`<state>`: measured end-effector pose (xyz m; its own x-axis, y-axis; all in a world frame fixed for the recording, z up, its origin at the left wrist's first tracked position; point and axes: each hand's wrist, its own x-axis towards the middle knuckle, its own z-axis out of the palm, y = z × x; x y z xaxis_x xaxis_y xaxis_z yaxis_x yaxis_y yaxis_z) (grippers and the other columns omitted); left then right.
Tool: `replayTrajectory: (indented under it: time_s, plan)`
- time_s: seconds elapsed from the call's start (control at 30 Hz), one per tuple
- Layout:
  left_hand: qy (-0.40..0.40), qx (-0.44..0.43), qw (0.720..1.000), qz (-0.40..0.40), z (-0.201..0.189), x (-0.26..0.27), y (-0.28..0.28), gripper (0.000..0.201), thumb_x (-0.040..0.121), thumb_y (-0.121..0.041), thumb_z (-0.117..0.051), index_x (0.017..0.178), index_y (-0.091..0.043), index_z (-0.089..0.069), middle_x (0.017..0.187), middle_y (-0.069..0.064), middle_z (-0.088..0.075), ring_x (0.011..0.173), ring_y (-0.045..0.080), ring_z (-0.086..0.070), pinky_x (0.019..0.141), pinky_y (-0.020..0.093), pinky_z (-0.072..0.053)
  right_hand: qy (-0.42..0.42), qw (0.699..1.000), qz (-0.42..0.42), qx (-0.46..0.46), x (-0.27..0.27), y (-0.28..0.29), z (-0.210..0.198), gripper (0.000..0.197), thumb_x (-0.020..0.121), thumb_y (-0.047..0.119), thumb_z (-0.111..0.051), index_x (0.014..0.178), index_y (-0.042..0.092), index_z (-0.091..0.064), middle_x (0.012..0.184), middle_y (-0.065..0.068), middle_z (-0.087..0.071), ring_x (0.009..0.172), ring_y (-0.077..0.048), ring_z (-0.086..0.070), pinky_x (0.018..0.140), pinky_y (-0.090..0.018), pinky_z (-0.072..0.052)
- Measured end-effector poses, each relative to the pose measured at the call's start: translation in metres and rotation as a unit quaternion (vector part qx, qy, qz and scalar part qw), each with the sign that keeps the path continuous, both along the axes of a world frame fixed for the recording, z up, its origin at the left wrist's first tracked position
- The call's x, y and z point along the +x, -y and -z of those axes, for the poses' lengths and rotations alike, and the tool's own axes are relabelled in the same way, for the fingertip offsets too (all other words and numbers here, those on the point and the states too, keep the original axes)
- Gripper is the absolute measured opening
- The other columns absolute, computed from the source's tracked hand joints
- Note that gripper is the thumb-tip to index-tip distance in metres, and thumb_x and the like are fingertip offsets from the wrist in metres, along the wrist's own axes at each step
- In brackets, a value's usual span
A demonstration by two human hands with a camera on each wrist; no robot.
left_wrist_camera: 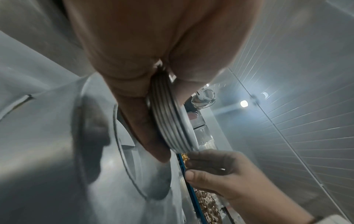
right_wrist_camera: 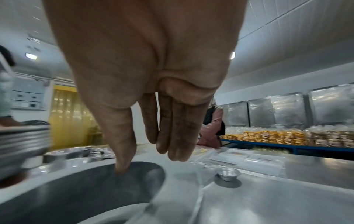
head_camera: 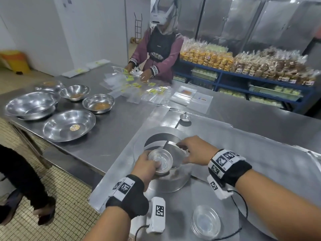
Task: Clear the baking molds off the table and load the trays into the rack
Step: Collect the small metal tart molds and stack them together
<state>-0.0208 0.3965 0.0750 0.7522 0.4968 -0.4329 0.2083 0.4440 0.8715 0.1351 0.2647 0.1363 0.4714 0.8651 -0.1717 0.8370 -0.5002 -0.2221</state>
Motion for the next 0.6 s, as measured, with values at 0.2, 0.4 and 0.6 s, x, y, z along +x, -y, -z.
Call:
replayTrajectory:
  time_s: [0.2,0.4,0.6]
  plan:
    - [-0.05,0.067,0.996,-0.016,0.012,0.042,-0.03,0.045,0.066,-0.012,-0.066,0.109,-0.024,-0.064,0.108,0.011,-0.072,0.099,0.031,-0.069,0.093,0.052,-0.055,-0.011,0.996,0.092,0.006,0.121,-0.032,0.018,0.045,0.082,0.025,-0.073,0.123,0.012,-0.063,0.1,0.005,-0.064,0.097,-0.017,-0.063,0.09,-0.03,-0.051]
    - [-0.053,0.079,0.995,-0.026,0.023,0.08,-0.053,0.039,0.07,-0.007,-0.065,0.107,-0.02,-0.066,0.101,0.013,-0.073,0.092,0.032,-0.071,0.076,0.044,-0.06,0.009,0.988,0.153,-0.03,0.225,-0.078,0.051,0.044,0.079,0.03,-0.075,0.117,0.011,-0.066,0.114,-0.006,-0.067,0.1,-0.024,-0.061,0.084,-0.027,-0.046]
    - [-0.052,0.075,0.995,-0.028,0.037,0.1,-0.062,0.037,0.068,-0.012,-0.066,0.104,-0.021,-0.068,0.097,0.011,-0.075,0.093,0.034,-0.071,0.082,0.051,-0.057,0.008,0.984,0.175,-0.044,0.283,-0.115,0.092,0.075,0.075,0.064,-0.066,0.129,0.012,-0.053,0.123,-0.009,-0.063,0.109,-0.03,-0.061,0.088,-0.037,-0.052]
